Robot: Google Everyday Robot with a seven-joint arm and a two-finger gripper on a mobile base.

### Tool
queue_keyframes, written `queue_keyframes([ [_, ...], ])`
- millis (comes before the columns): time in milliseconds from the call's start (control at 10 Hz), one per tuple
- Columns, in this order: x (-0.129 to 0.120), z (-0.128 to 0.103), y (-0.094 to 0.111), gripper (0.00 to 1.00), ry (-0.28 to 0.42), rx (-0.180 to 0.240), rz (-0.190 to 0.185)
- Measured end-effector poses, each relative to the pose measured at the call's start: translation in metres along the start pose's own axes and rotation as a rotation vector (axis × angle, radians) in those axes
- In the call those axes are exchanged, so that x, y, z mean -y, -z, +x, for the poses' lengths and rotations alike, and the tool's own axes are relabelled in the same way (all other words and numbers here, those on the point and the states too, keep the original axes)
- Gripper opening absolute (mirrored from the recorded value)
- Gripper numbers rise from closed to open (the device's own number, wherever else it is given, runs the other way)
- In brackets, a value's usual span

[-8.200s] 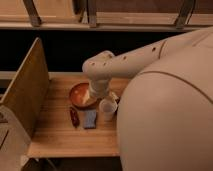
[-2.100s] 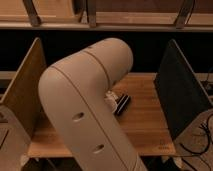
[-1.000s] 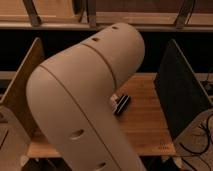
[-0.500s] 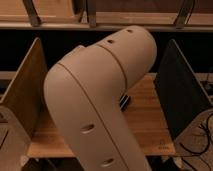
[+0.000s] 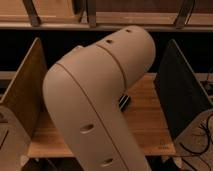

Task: Place the white sponge in the ceramic bowl

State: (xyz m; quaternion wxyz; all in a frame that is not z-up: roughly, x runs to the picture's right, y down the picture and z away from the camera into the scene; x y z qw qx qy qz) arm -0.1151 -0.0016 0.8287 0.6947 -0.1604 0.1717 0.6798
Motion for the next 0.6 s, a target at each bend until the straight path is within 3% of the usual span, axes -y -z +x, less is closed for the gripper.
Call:
queue_keyframes([
  [100, 0.0004, -0.0001, 0.0000, 0.77, -0.001, 0.000, 0.000],
  [200, 0.0004, -0.0001, 0.0000, 0.80, -0.001, 0.000, 0.000],
  [600, 0.0002, 0.0001, -0.0002, 0.80, 0.000, 0.000, 0.000],
])
